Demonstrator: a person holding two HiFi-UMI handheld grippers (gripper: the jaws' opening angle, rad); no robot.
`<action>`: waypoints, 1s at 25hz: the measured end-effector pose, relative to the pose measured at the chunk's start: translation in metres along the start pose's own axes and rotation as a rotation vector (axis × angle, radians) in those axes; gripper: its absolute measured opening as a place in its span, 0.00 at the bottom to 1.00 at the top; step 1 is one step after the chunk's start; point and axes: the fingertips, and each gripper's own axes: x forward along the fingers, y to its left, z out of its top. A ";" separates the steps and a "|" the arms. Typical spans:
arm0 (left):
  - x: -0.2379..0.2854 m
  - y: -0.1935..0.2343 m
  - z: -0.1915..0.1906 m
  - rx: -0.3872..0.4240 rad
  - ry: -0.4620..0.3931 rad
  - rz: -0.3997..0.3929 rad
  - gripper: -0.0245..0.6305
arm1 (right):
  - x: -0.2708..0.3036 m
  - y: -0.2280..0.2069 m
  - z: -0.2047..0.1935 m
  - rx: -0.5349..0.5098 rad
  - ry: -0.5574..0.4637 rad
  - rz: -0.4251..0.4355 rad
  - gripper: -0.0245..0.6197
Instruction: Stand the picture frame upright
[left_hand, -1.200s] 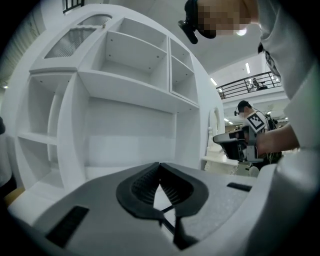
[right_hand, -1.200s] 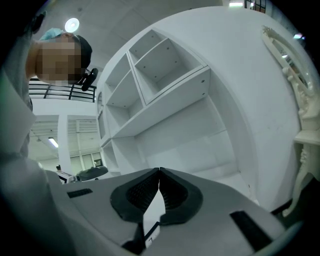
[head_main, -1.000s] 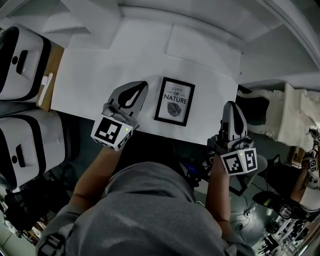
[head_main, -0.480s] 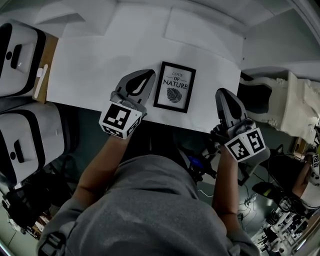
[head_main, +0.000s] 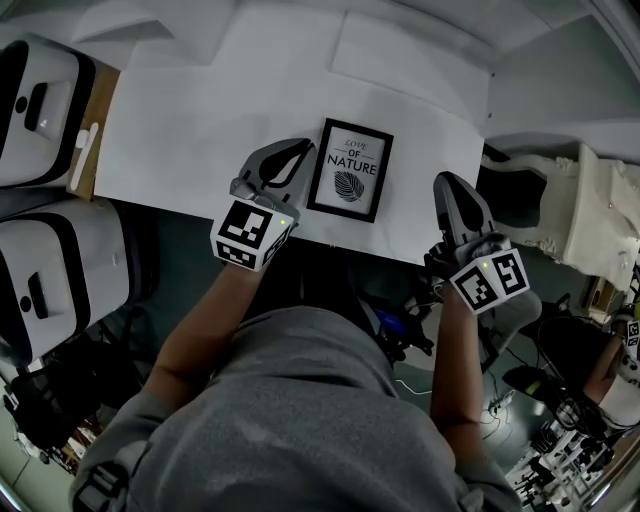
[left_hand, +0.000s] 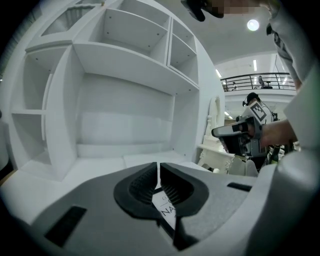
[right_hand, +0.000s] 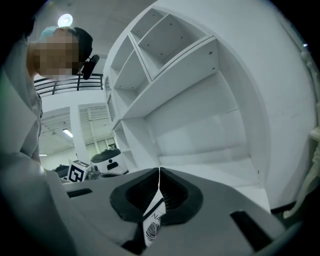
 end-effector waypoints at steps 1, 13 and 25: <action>0.001 0.001 -0.003 -0.003 0.009 0.002 0.05 | 0.001 0.000 -0.002 -0.003 0.008 0.008 0.08; 0.031 0.003 -0.050 -0.036 0.144 -0.002 0.07 | 0.028 -0.019 -0.044 0.126 0.100 0.036 0.08; 0.062 0.002 -0.122 -0.056 0.369 -0.029 0.18 | 0.067 -0.038 -0.104 0.043 0.280 0.059 0.08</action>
